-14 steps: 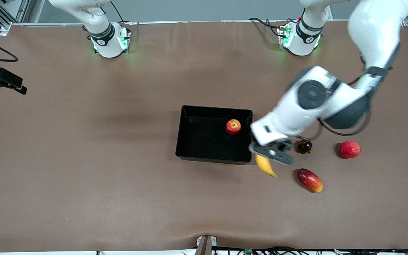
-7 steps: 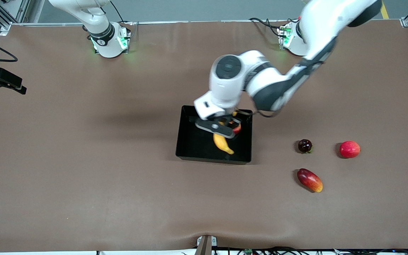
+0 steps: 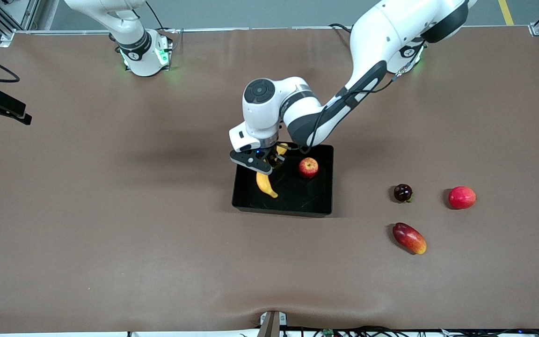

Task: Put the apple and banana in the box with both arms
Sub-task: 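Carry the banana over the box and lower it inside with the left gripper, then open the left gripper to release the banana in the box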

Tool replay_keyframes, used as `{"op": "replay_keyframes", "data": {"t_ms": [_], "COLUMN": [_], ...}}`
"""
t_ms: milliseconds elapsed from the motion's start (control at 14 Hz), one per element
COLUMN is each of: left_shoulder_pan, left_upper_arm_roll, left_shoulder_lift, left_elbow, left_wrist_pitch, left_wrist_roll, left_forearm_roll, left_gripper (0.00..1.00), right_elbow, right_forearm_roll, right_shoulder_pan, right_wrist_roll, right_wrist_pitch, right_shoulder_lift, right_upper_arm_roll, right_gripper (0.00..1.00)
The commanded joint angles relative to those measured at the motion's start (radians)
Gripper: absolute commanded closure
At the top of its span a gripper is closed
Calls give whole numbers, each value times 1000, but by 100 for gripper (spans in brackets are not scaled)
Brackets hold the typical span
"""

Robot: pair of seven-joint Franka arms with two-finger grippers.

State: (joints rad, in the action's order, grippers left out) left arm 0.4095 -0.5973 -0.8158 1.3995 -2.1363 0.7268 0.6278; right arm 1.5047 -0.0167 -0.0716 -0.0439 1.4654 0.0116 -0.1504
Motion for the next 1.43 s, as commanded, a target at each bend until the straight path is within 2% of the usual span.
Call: {"op": "replay_keyframes", "data": {"t_ms": [0, 215, 430, 860, 932, 1003, 1075, 1362], "left_shoulder_pan": [32, 32, 38, 45, 42, 34, 23, 17], "left_upper_arm_roll": [39, 40, 44, 77, 77, 77, 77, 73], "left_shoulder_lift": [-35, -97, -138, -158, -154, -149, -145, -117], "left_elbow": [-31, -31, -31, -25, -25, -25, -27, -30], "left_wrist_pitch": [-34, -109, -129, -149, -149, -149, -149, -142], "left_wrist_roll": [6, 43, 62, 53, 43, 42, 45, 54], "left_forearm_roll": [9, 10, 12, 13, 15, 16, 18, 9], "left_gripper": [100, 100, 100, 98, 73, 10, 0, 0], "right_elbow": [5, 5, 5, 3, 3, 3, 3, 3], "right_forearm_roll": [12, 14, 14, 14, 14, 14, 14, 17], "right_shoulder_pan": [15, 13, 13, 13, 13, 13, 12, 10], "right_wrist_roll": [1, 1, 1, 1, 1, -1, -1, -1], "right_wrist_pitch": [-5, -4, -5, -3, -5, -5, -5, -2], "right_shoulder_lift": [-9, -9, -9, -9, -9, -9, -9, -9], "right_upper_arm_roll": [15, 15, 15, 15, 15, 15, 15, 17], "right_gripper": [0, 0, 0, 0, 0, 0, 0, 0]}}
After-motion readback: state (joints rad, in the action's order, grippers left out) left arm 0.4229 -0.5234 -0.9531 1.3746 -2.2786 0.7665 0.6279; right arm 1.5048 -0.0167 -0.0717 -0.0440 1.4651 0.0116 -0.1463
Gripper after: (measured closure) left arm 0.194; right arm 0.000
